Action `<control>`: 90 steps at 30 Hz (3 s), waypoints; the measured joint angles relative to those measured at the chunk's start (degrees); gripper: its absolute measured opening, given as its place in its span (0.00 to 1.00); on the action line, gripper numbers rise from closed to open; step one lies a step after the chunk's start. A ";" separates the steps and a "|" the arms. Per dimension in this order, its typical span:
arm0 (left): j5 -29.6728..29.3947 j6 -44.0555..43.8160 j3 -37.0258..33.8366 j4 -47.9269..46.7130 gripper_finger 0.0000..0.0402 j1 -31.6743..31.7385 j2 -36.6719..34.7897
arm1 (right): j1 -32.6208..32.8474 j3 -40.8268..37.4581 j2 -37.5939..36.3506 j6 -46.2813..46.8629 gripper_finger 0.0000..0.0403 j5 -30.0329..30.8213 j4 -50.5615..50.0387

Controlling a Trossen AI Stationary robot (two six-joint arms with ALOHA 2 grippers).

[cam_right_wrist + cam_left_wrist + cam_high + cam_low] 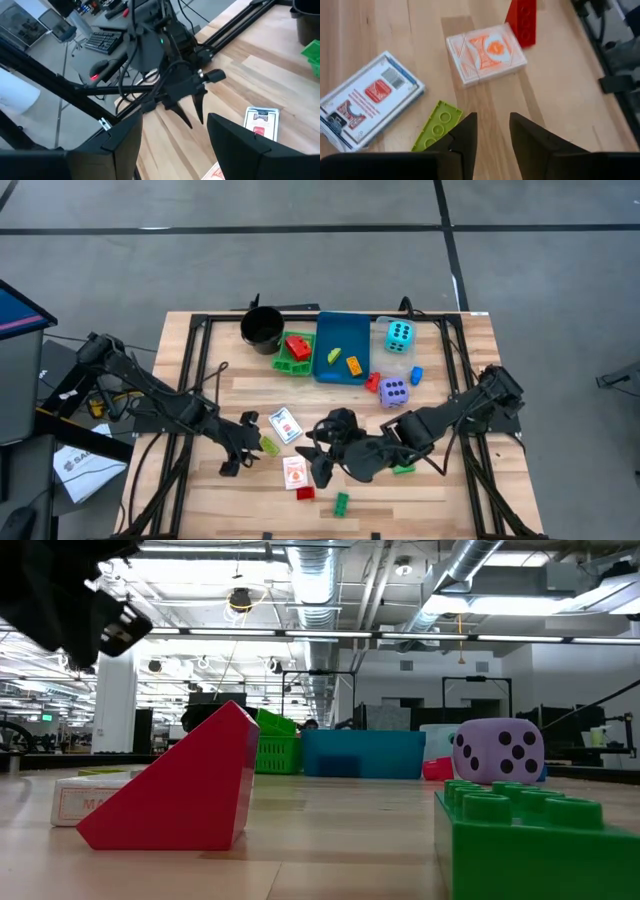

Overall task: Pick & Place Toys
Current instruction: Put the small stud green game piece into the blue bin

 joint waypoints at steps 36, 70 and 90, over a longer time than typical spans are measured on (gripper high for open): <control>-8.57 5.99 -0.15 2.38 0.74 1.03 11.28 | -1.60 0.00 -0.02 -0.86 0.54 -5.10 0.02; -6.77 4.64 -0.13 8.90 0.41 1.03 21.95 | -1.57 0.00 -0.02 -0.87 0.54 -5.10 -0.02; -6.55 -12.40 -0.22 8.75 0.30 3.47 -2.45 | -2.31 0.11 -0.70 -6.10 0.54 -4.88 1.41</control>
